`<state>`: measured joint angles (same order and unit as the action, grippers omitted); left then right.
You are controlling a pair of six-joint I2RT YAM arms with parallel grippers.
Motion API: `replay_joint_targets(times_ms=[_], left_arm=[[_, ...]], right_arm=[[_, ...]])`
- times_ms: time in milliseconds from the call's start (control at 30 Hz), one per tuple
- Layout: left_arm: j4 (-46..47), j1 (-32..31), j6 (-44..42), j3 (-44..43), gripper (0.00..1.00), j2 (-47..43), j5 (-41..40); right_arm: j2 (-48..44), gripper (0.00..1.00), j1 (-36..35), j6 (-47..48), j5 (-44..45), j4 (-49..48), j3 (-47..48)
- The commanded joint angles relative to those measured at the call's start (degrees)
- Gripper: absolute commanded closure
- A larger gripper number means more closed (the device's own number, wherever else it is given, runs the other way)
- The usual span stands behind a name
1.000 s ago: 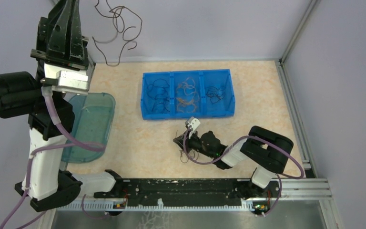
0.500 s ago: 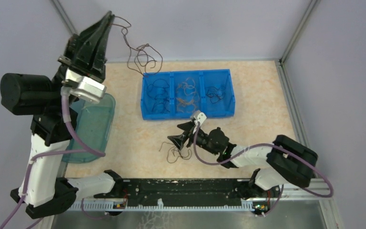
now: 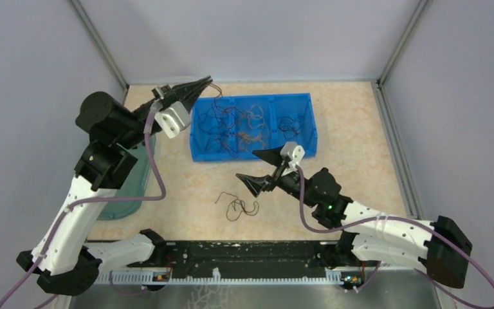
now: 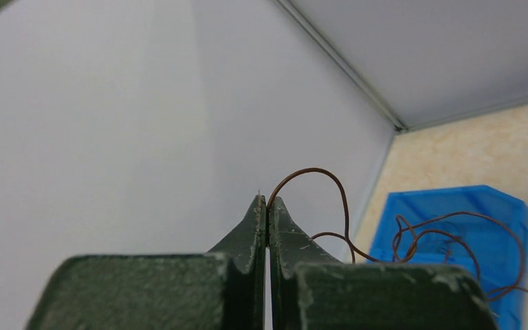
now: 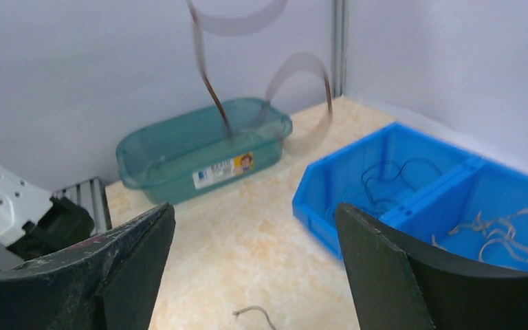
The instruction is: Untangle the cables
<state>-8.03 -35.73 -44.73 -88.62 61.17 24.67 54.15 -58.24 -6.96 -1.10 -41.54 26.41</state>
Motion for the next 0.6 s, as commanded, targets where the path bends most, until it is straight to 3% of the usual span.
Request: replay_joint_targets(times_ms=[0,267,567], left_arm=[[-3.07,-1.72,5.63,4.28,1.0,-1.57,0.64],[-6.42,-7.72,5.36,8.75,1.0,-1.81,-0.73],[-8.98,-10.23,5.49,8.15,1.0,-0.34,0.9]], right_arm=[[-4.48,0.11,0.38,5.19,1.54,2.55,5.66],[-3.38,0.09,2.82,7.39,-2.37,6.78,13.29],[4.92,0.1,6.73,7.41,-6.74,10.69,20.34]])
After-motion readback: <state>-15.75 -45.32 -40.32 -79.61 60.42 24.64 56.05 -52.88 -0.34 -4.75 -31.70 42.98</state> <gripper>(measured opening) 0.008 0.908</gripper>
